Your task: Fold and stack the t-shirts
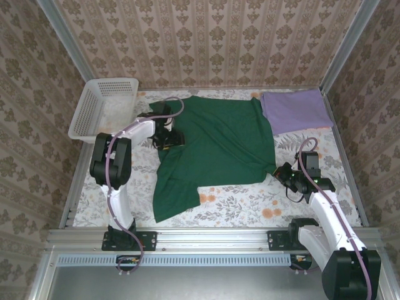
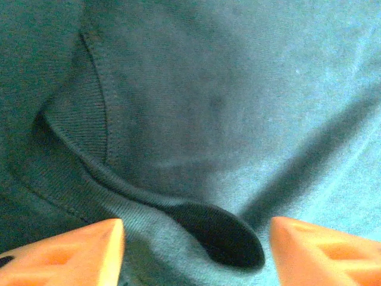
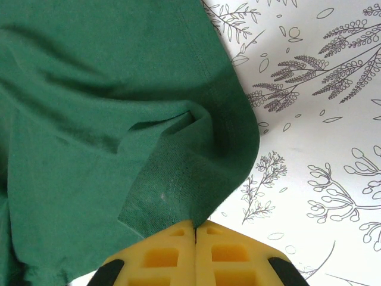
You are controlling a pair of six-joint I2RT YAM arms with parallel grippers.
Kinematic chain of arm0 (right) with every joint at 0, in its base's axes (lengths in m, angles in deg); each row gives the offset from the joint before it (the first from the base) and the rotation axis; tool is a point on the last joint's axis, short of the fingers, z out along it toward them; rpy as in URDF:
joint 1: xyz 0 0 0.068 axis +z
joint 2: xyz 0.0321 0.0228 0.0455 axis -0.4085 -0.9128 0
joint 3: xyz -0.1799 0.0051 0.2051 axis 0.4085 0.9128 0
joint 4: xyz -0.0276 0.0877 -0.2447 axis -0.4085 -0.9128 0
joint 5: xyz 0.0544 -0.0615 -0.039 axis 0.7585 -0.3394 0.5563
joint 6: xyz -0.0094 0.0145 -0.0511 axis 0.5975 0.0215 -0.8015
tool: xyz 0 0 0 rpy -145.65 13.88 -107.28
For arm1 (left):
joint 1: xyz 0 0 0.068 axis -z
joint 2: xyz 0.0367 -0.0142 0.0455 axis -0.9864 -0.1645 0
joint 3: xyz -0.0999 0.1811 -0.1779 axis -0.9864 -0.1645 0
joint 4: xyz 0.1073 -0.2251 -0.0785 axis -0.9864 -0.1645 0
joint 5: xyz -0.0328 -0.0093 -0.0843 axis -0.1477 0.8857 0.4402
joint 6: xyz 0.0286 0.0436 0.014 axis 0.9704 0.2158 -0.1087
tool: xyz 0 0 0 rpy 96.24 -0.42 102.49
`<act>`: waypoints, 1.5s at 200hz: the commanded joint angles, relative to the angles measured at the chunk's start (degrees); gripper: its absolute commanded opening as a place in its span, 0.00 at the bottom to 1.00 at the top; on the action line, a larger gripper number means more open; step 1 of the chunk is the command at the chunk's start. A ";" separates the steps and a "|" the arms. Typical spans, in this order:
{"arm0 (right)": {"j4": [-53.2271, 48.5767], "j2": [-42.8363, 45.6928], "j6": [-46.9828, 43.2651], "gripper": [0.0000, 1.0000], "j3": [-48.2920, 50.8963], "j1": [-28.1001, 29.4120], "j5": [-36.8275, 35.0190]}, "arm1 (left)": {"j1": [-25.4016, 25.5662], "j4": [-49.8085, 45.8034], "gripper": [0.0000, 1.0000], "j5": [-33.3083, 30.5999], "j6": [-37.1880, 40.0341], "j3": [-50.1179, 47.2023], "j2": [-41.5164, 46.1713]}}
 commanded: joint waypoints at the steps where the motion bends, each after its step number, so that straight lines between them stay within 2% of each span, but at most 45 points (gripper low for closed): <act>1: 0.87 -0.65 -0.88 0.00 -0.99 -0.43 1.00 | 0.53 -0.74 0.58 2.62 1.50 1.37 -0.50; 25: 1.01 -0.73 -0.79 0.00 -1.08 -0.43 1.17 | 0.55 -0.74 0.44 2.97 1.50 1.29 -0.58; 38: 0.87 -0.66 -0.87 0.00 -1.08 -0.47 1.15 | 0.53 -0.83 0.44 2.89 1.51 1.20 -0.50; 57: 0.66 -0.52 -1.01 0.00 -1.17 -0.43 1.10 | 0.62 -0.98 0.54 3.16 1.67 1.29 -0.59; 93: 0.58 -0.37 -0.96 0.00 -1.08 -0.43 1.08 | 1.40 -0.77 0.46 4.01 2.12 1.11 -0.74; 104: 0.70 -0.41 -0.96 0.00 -1.05 -0.43 1.08 | 1.61 -0.90 0.40 3.88 2.21 1.12 -0.92; 114: 0.57 -0.35 -0.92 0.00 -1.12 -0.43 1.18 | 1.73 -0.92 0.27 3.63 2.16 1.11 -1.02; 125: 0.55 -0.31 -0.83 0.00 -1.08 -0.43 1.27 | 1.84 -0.81 0.17 3.21 2.16 0.91 -0.85; 163: -0.12 0.10 -1.14 0.00 -1.34 -0.43 1.00 | 2.23 -0.64 0.00 1.49 2.11 0.57 1.09; 194: -0.40 -0.06 -1.27 0.00 -1.60 -0.51 0.91 | 2.27 -0.40 0.00 -0.82 1.36 -1.25 4.92; 240: -2.49 0.45 -2.43 0.00 -3.30 -0.74 0.56 | 0.14 0.75 0.00 -10.75 -3.52 -13.22 21.93; 275: -3.64 0.66 -2.79 0.00 -4.32 -1.56 0.97 | -5.17 0.05 0.00 -14.51 -7.07 -25.85 35.52; 300: -3.73 0.24 -2.64 0.00 -5.01 -1.83 1.87 | -10.92 0.14 0.00 -15.82 -9.03 -34.04 42.16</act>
